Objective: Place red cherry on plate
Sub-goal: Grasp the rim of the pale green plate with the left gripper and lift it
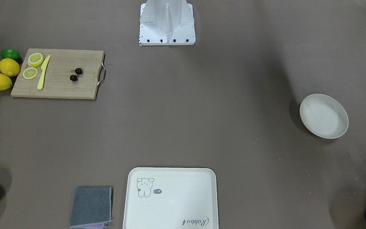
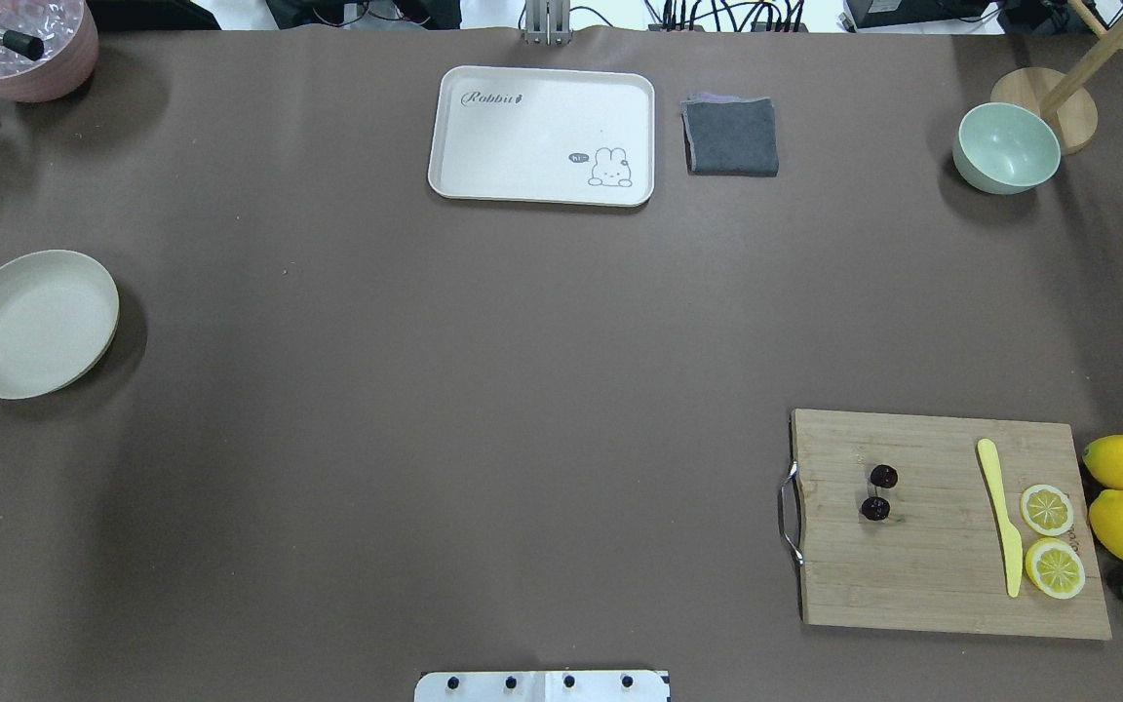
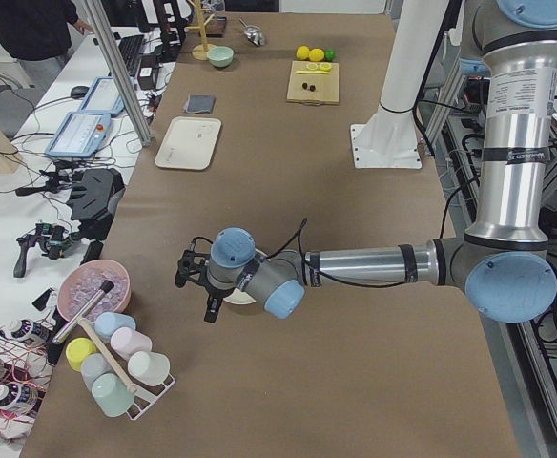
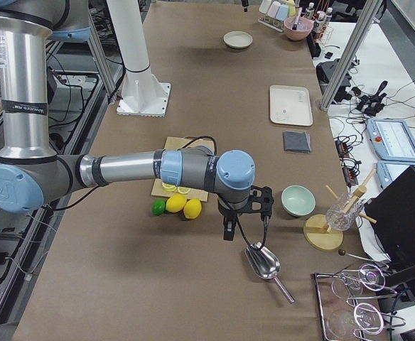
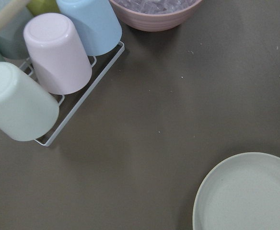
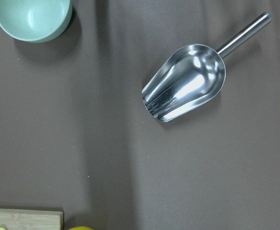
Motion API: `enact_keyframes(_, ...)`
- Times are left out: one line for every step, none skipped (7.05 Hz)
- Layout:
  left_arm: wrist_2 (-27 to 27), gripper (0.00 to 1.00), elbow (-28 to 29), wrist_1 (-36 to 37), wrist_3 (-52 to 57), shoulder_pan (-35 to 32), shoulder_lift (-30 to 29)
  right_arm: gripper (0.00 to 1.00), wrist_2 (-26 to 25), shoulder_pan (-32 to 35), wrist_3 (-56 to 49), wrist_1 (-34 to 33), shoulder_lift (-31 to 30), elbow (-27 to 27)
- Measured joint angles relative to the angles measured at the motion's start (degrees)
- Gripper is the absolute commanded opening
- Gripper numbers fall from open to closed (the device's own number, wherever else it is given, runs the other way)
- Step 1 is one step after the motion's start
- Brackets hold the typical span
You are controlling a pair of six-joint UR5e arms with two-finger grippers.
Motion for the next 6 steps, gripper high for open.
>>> enact_keyframes(1.44,0.98,2.32,-5.73,-5.28,4.48,-0.13,1.0,-0.04,0.0,0.47,0.02,0.45,-0.04)
enact_keyframes(2.17,0.98,3.92,-8.61,-7.98,7.7,-0.16,1.0,-0.07,0.0,0.76,0.01,0.75,-0.06)
enact_keyframes(2.42,0.95,5.09,-9.73,-8.9,9.92,-0.18,1.0,-0.07,0.0,0.86,-0.03,0.9,-0.07)
enact_keyframes(2.49,0.84,5.84,-10.11,-9.1,11.28,-0.19,1.0,-0.06,0.0,0.9,-0.04,0.95,-0.07)
enact_keyframes(2.52,0.6,6.38,-10.23,-9.02,11.96,-0.19,1.0,-0.02,0.0,0.91,0.0,0.97,-0.07)
enact_keyframes(2.52,0.27,6.76,-10.27,-8.91,12.26,-0.18,1.0,0.0,0.0,0.91,0.02,0.98,-0.07)
